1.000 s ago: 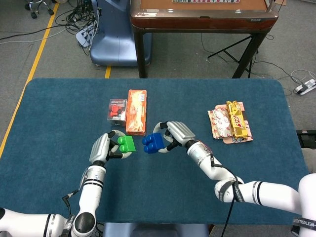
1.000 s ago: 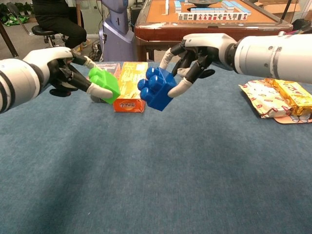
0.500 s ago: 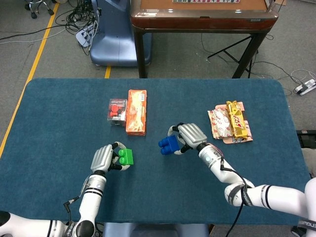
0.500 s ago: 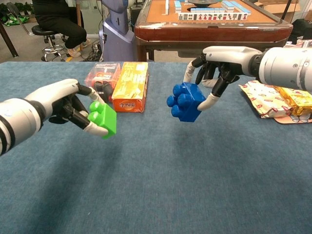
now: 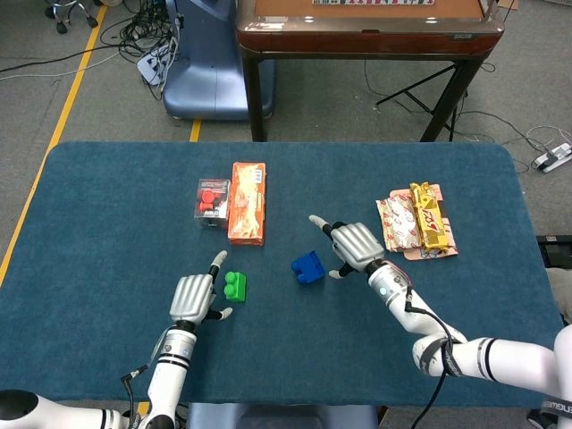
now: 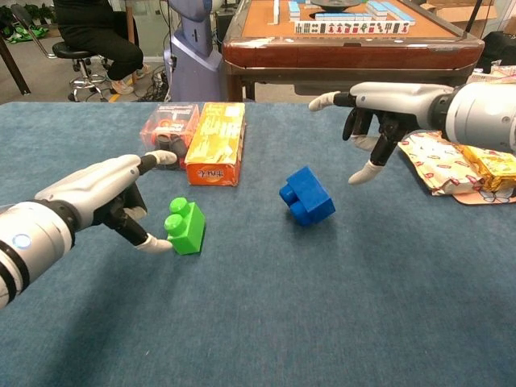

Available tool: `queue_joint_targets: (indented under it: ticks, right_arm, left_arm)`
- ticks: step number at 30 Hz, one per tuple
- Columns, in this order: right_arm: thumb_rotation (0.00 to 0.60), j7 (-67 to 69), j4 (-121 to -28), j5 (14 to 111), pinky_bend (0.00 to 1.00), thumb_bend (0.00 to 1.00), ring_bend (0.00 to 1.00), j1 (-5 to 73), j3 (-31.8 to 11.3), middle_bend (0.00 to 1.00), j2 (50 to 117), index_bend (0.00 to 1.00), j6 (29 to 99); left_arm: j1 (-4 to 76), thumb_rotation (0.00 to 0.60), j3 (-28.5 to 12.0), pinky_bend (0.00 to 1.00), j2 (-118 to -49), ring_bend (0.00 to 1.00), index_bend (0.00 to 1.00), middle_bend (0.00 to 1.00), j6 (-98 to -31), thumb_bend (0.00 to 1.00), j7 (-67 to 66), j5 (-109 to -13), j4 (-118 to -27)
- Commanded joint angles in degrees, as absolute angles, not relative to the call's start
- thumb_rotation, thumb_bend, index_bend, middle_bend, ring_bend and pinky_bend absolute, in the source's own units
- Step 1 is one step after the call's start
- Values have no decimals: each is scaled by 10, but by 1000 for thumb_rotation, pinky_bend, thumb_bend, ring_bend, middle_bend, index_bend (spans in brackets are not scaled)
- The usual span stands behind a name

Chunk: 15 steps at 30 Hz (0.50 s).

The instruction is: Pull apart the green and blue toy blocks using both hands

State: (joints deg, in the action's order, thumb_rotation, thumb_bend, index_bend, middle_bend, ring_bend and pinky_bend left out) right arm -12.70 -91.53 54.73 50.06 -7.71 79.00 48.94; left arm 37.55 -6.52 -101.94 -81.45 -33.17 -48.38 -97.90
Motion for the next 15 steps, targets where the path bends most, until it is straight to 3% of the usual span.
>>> queue_joint_targets:
  ticks: [1,4,10,15]
  right_arm:
    - [600,-123,-931,565,983,0,943,488,-78,865,773,0,507]
    - [600,-129,-953,583,909,0,864,472,-74,778,749,0,532]
    - [600,-138,-1015,634,726,0,610,418,-52,545,669,0,596]
    - [600,-102,-1032,706,543,0,396,363,-28,361,609,7,650]
  left_arm:
    - [367,600,-64,1000,-1007,1000,0,1000,-819,43,-335,-498,-988]
    - [356,600,-62,1000,-990,982,3,982,-832,44,-338,-515,-997]
    - [319,600,-54,998,-934,781,46,790,-868,44,-326,-560,-1014]
    - [289,600,-39,806,-869,548,99,529,-889,44,-314,-600,-1020]
